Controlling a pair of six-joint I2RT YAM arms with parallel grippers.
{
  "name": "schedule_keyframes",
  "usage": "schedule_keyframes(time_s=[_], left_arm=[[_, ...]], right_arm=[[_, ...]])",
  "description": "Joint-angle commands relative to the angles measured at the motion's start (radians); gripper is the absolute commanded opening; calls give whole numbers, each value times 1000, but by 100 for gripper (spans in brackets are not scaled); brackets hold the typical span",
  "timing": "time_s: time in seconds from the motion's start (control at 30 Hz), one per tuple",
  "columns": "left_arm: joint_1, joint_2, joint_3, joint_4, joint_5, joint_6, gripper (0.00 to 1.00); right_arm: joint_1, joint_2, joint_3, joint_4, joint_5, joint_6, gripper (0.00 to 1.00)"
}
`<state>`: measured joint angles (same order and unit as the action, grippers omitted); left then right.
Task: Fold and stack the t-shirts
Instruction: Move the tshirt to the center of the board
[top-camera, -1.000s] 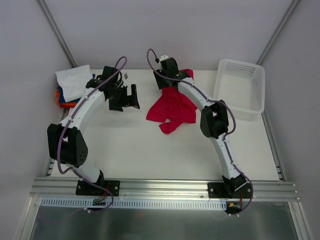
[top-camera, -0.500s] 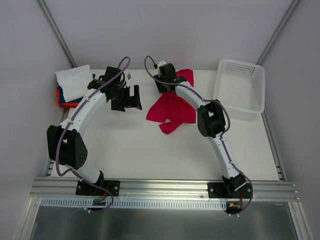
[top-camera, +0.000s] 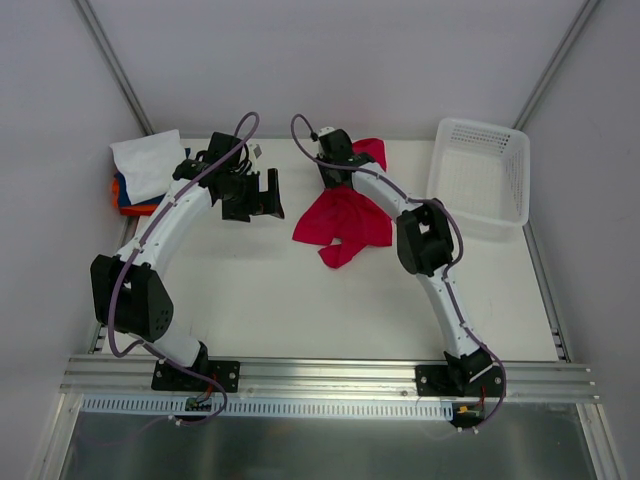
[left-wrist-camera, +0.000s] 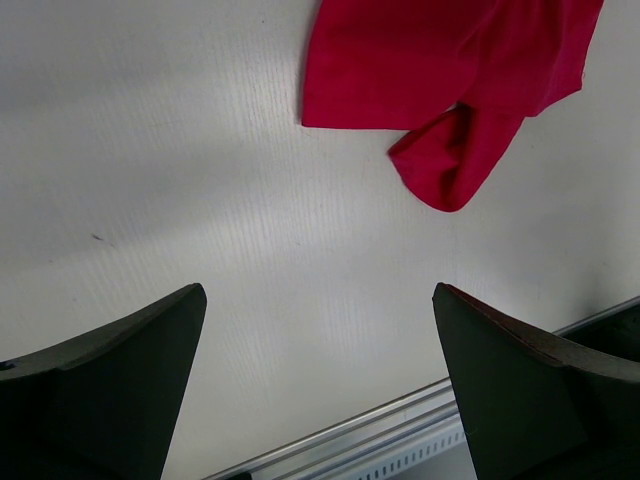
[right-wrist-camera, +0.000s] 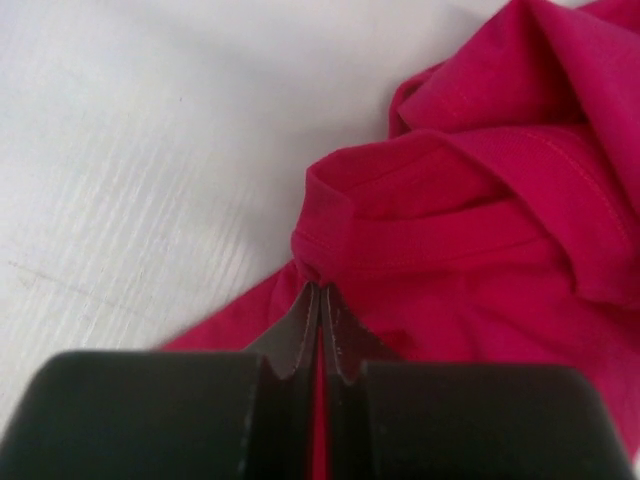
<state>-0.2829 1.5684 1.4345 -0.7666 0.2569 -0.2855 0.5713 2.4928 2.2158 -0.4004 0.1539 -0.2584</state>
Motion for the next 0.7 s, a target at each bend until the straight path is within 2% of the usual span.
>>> schedule_keyframes(time_s=[0.0, 0.23, 0.67], left_arm=[[-15, -34, -3, -22, -1, -17, 99], [-16, -25, 6, -22, 8, -27, 99], [-21, -54, -19, -20, 22, -66, 99]], right_arm=[[9, -192, 96, -77, 6, 25, 0], [-2, -342, 214, -227, -25, 73, 0], [-16, -686, 165, -376, -37, 148, 0]])
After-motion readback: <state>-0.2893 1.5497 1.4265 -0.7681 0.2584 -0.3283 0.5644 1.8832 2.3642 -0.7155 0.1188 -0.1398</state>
